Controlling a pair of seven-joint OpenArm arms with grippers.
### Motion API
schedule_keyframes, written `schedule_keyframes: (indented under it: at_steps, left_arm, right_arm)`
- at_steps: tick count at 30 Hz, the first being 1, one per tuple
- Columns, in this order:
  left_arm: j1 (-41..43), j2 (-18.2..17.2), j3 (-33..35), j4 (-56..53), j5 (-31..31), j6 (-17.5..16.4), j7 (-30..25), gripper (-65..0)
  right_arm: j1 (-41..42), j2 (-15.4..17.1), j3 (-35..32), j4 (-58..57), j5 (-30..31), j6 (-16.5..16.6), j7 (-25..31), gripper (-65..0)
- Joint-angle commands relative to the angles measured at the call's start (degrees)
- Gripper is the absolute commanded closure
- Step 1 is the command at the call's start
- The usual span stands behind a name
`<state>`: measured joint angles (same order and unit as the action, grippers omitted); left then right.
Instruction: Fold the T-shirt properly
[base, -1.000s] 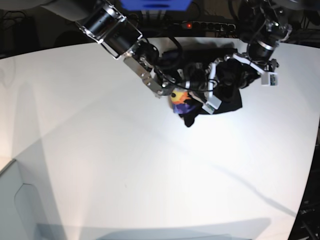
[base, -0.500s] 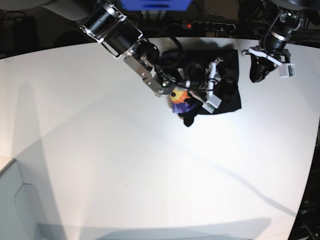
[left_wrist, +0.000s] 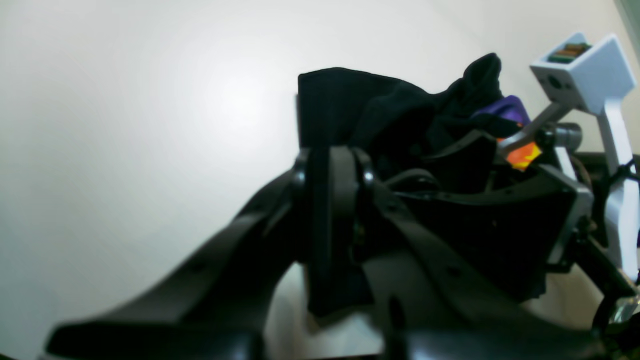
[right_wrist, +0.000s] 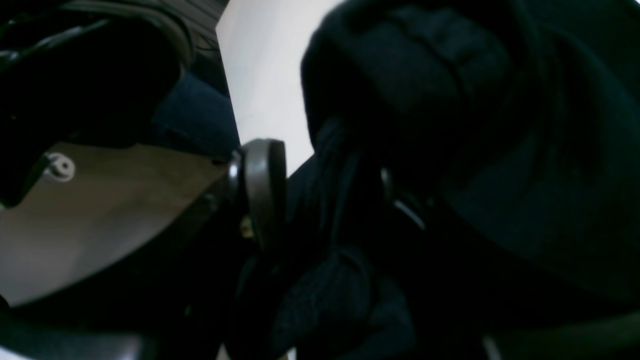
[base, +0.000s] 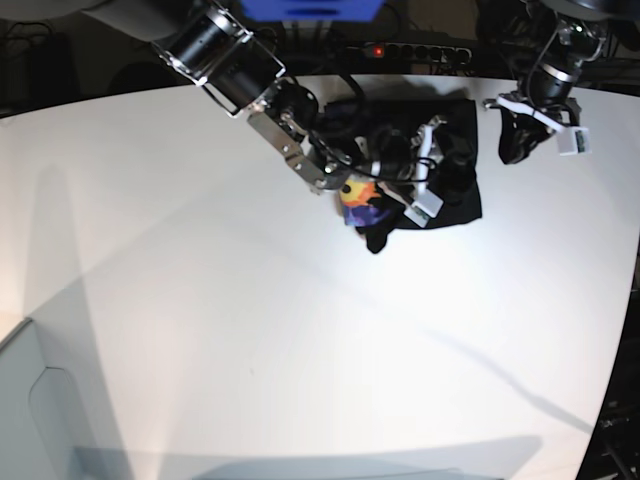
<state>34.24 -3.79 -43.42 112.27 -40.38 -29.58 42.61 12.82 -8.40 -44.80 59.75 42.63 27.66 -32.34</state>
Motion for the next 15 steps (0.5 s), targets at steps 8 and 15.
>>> schedule_keyframes:
  at_steps: [8, 15]
  left_arm:
    - [0.1, -0.4, -0.5, 0.7, -1.1, -0.2, -1.2, -6.3]
    - [0.1, -0.4, -0.5, 0.7, -1.1, -0.2, -1.2, -6.3]
  right_arm:
    - [1.2, -0.6, 0.0, 6.0, 1.0, -0.6, -2.3, -24.9]
    - [1.5, -0.6, 0.0, 5.9, 1.0, -0.6, -2.4, -24.9]
